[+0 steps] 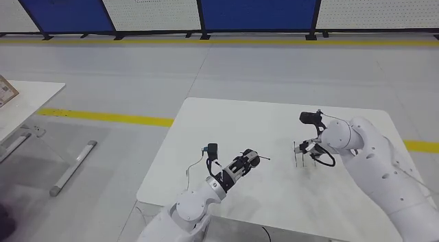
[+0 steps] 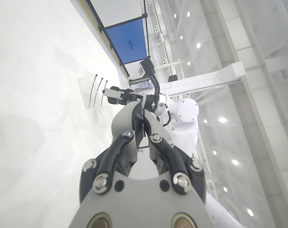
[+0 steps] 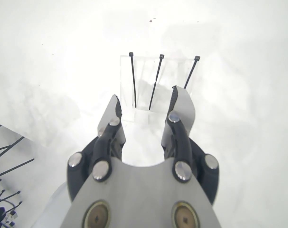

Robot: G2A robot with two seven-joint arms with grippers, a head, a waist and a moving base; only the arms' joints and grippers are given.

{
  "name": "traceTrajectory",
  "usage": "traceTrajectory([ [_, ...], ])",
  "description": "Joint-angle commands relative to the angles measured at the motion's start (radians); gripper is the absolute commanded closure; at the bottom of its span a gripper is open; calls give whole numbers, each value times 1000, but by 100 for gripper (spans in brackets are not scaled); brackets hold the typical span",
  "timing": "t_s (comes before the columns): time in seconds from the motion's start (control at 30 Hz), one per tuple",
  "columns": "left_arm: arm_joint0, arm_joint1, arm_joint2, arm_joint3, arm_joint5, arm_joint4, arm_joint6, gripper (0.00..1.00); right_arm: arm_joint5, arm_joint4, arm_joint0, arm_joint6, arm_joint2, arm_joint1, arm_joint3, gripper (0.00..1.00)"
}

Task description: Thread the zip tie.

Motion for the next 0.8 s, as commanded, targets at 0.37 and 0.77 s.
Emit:
traceTrajectory([
  [0.37, 0, 0, 0, 0, 0, 0, 0, 100, -2, 27, 46, -27, -39, -48, 141, 69],
  [0.77, 0, 0, 0, 0, 0, 0, 0, 100, -11, 39, 76, -44, -61, -86, 238, 76],
])
